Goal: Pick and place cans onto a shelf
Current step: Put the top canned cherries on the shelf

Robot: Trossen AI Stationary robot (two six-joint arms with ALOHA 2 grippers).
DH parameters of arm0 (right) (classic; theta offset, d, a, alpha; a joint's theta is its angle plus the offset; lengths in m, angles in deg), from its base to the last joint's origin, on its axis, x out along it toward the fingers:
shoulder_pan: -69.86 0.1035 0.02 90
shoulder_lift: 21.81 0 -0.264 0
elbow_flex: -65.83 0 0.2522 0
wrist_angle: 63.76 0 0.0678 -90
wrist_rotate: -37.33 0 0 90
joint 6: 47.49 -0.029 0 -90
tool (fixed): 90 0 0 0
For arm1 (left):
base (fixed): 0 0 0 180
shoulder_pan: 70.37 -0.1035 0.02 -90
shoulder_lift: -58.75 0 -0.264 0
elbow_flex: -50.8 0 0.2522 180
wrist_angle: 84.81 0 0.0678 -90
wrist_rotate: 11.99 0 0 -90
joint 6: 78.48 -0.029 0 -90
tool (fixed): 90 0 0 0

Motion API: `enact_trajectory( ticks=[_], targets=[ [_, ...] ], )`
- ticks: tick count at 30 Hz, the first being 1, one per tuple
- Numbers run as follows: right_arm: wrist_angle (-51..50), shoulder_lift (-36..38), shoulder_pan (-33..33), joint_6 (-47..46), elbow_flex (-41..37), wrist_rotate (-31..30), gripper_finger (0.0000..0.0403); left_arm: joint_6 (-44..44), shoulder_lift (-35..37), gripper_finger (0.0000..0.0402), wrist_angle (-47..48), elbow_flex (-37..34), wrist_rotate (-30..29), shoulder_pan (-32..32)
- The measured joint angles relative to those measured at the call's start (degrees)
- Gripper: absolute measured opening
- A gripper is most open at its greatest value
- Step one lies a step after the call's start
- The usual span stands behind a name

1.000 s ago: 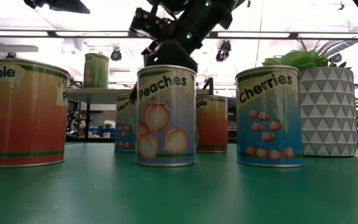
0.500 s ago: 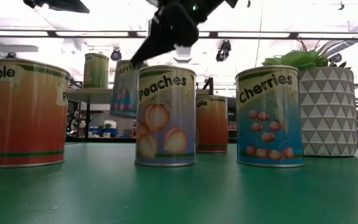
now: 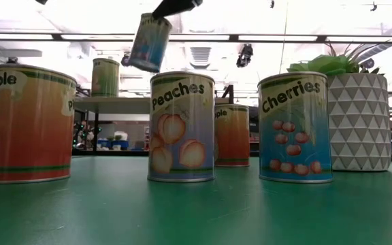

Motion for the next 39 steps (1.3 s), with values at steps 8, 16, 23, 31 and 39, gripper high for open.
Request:
enact_trajectory(
  ticks=[8, 16, 23, 31, 39],
  targets=[
    [-5.7, -7.6, -7.5, 3.5, 12.4, 2.9, 0.0008, -0.5, 2.6, 0.0, -0.1, -0.6, 1.1, 0.0],
    [-5.9, -13.9, -13.2, 5.3, 18.1, 3.3, 0.0008, -0.5, 3.0, 0.0, 0.0, -0.8, 1.1, 0.0],
    [-5.0, -16.0, -13.9, 6.7, 18.4, 3.2, 0.0008, -1.1, 3.1, 0.0, 0.0, -0.8, 1.1, 0.0],
    [-4.7, -16.2, -13.9, 7.9, 18.4, 3.1, 0.0014, -1.1, 3.0, 0.0, 0.0, -0.9, 1.1, 0.0],
    [-4.5, -16.2, -13.9, 7.5, 18.3, 3.0, 0.0061, -1.1, 3.0, 0.0, 0.0, -0.9, 1.1, 0.0]
  ],
)
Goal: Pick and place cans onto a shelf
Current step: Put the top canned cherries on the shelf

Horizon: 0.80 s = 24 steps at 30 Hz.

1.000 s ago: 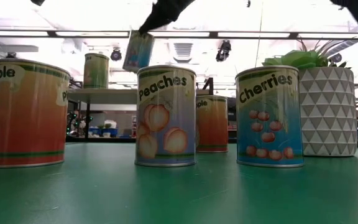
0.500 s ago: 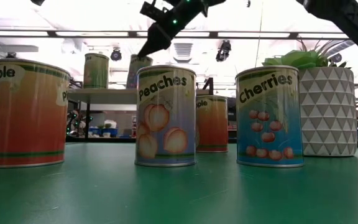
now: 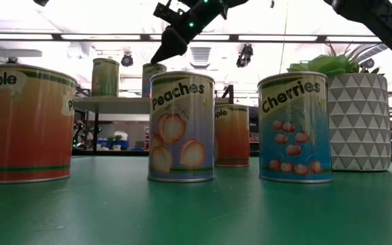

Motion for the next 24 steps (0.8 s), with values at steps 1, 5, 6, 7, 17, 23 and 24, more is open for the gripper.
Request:
enact_trajectory(
  ticks=[1, 5, 6, 7, 17, 23, 24],
  targets=[
    [0.1, 0.0, 0.0, 0.0, 0.0, 0.0, 0.0066, 0.0, 0.0, 0.0, 0.0, 0.0, 0.0, 0.0],
    [0.9, 0.8, 0.3, -0.3, 0.0, -0.1, 0.0076, 0.0, 0.0, 0.0, 0.0, 0.0, 0.0, 0.0],
    [0.5, 1.2, 0.5, -0.5, 0.3, -0.1, 0.0077, 0.0, 0.0, 0.0, 0.0, 0.0, 0.0, 0.0],
    [0.1, 1.6, 0.8, -1.0, 0.7, -0.2, 0.0077, 0.0, 0.0, 0.0, 0.0, 0.0, 0.0, 0.0],
    [-11.5, 6.6, -0.7, -4.4, 3.1, -0.1, 0.0043, 0.0, 0.0, 0.0, 0.0, 0.0, 0.0, 0.0],
    [-11.9, 5.8, -6.2, -7.9, 0.8, -0.2, 0.0011, 0.0, 0.0, 0.0, 0.0, 0.0, 0.0, 0.0],
    [-11.5, 5.2, -7.1, -8.8, 0.5, -0.1, 0.001, 0.0, 0.0, 0.0, 0.0, 0.0, 0.0, 0.0]
  ],
)
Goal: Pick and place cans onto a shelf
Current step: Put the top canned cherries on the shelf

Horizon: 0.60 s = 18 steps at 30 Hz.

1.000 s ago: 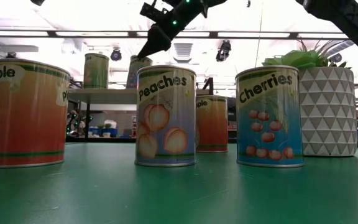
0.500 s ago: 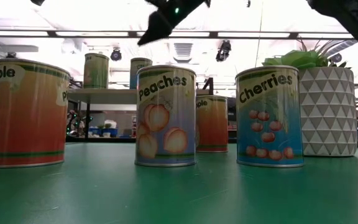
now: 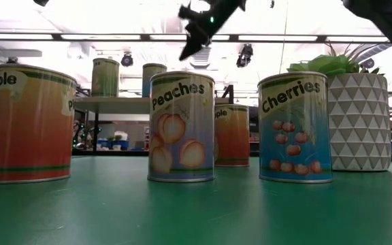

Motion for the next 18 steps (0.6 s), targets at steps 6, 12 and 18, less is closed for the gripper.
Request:
enact_trajectory(
  ticks=[6, 12, 18],
  targets=[
    [4.5, -4.4, -3.6, -2.1, -0.6, 1.3, 0.0009, 0.0, 0.0, 0.0, 0.0, 0.0, 0.0, 0.0],
    [6.3, -6.1, -3.1, -2.1, -0.7, 8.1, 0.0009, 0.0, 0.0, 0.0, 0.0, 0.0, 0.0, 0.0],
    [5.9, -4.9, -0.5, -2.3, -0.7, 15.0, 0.0009, 0.0, 0.0, 0.0, 0.0, 0.0, 0.0, 0.0]
  ],
)
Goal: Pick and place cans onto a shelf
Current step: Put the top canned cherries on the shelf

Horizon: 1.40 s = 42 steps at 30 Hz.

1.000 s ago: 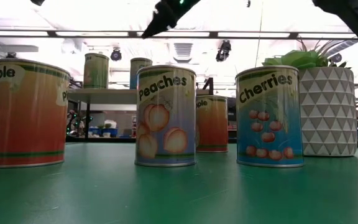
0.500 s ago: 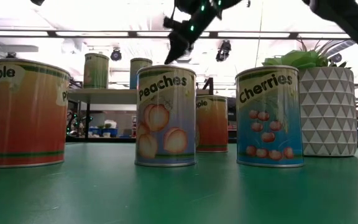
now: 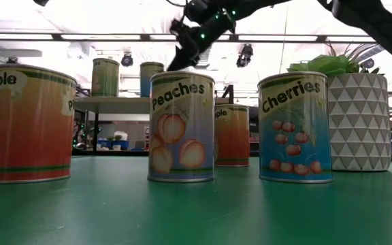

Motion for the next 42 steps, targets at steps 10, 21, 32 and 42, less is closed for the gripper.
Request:
enact_trajectory(
  ticks=[10, 21, 32, 42],
  targets=[
    [0.0, 0.3, 4.3, 2.7, 0.0, -10.5, 0.0009, 0.0, 0.0, 0.0, 0.0, 0.0, 0.0, 0.0],
    [8.1, 0.9, 4.9, 2.9, 1.6, -4.6, 0.0009, 0.0, 0.0, 0.0, 0.0, 0.0, 0.0, 0.0],
    [10.6, -2.4, 5.3, 1.8, 1.4, -1.2, 0.0009, 0.0, 0.0, 0.0, 0.0, 0.0, 0.0, 0.0],
    [13.8, -3.8, 5.0, 5.7, 1.4, -7.1, 0.0009, 0.0, -0.4, 0.0, 0.0, 0.0, 0.0, 0.0]
  ],
)
